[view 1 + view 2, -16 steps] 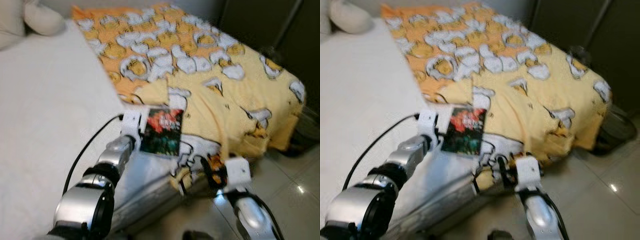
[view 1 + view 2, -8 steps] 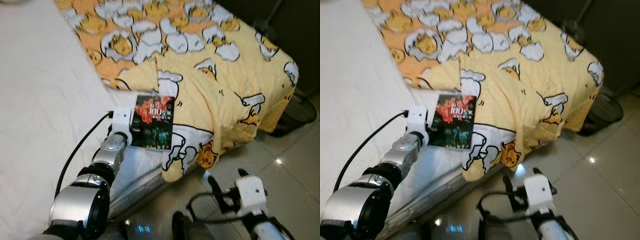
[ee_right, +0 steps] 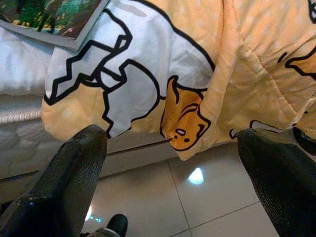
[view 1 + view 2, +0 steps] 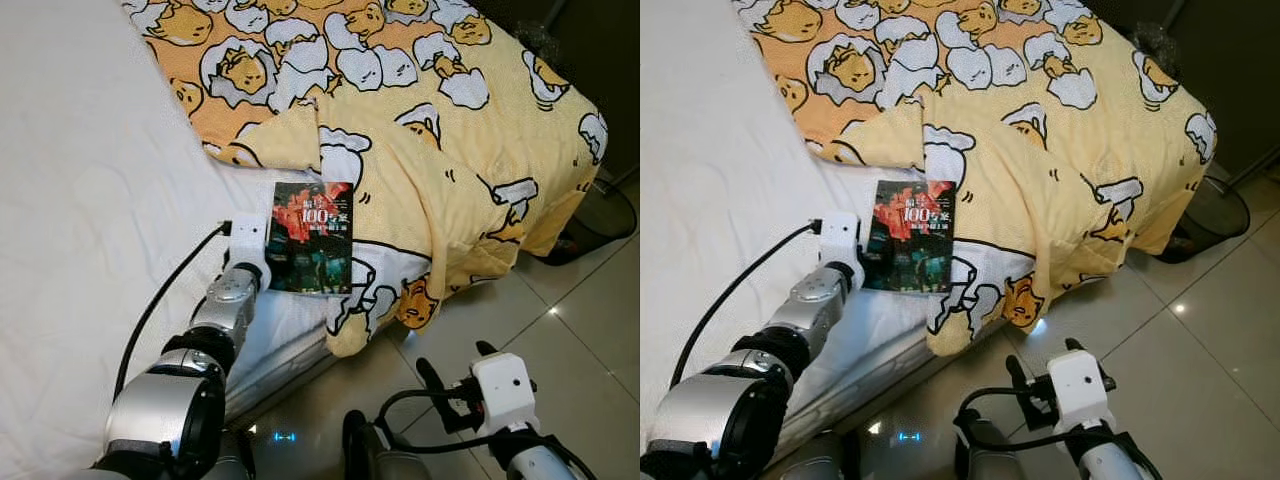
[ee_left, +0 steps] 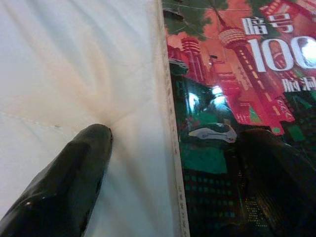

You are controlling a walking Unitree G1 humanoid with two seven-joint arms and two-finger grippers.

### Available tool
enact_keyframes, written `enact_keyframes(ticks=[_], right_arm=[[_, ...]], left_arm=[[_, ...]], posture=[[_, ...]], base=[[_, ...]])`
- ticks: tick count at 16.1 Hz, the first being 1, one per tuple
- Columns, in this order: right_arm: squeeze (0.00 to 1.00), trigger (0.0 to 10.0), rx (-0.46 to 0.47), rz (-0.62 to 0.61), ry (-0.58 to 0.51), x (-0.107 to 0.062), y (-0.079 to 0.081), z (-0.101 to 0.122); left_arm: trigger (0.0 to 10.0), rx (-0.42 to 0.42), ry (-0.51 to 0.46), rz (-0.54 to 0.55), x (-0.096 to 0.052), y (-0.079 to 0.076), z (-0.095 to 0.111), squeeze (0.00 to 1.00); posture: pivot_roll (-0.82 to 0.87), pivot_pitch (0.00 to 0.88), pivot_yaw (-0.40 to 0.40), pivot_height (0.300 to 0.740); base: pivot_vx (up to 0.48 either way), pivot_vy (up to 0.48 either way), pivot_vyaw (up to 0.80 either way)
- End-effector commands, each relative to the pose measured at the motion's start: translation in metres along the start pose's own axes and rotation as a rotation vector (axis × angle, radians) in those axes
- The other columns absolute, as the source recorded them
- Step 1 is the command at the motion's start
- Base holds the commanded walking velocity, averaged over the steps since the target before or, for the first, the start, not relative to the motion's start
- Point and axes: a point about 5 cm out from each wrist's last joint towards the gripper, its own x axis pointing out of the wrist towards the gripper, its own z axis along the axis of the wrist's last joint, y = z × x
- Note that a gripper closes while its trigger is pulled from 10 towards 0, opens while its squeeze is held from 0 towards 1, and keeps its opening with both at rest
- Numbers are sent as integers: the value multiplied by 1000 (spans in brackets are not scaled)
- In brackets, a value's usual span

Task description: Clean up the room

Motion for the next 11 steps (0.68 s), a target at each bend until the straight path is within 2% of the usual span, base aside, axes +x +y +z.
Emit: enact_keyframes(ticks=[1,4,6,7,8,10,11], right_arm=[[0,10000,-10,13,16,-2,1,-1],[0,10000,-9,20,27,-2,3,-3],[0,10000,-12,22,35,0,1,-5],[0,10000,-12,20,36,1,0,-5],[0,10000,-12,22,37,2,1,-5],[0,10000,-11,33,45,3,4,-6],[0,10000,-11,35,46,3,5,-7]], left_arm=[[10000,-3,60,-70,-2,-15,-15,0],[10000,21,52,-93,-3,-18,-17,0],[10000,64,9,-114,-3,-20,-11,0],[10000,56,3,-137,-3,-23,-10,0],[10000,42,36,-154,-4,-24,-15,0],[10000,-11,202,-191,-9,-29,-41,0],[10000,-25,229,-186,-11,-28,-46,0]], posture=[[-260,260,-74,740],[-249,254,-72,740],[-237,255,-70,740],[-235,256,-70,740],[-229,258,-69,740],[-225,260,-71,740],[-226,262,-72,740]], base=[[0,0,0],[0,0,0],[0,0,0],[0,0,0],[0,0,0],[0,0,0],[0,0,0]])
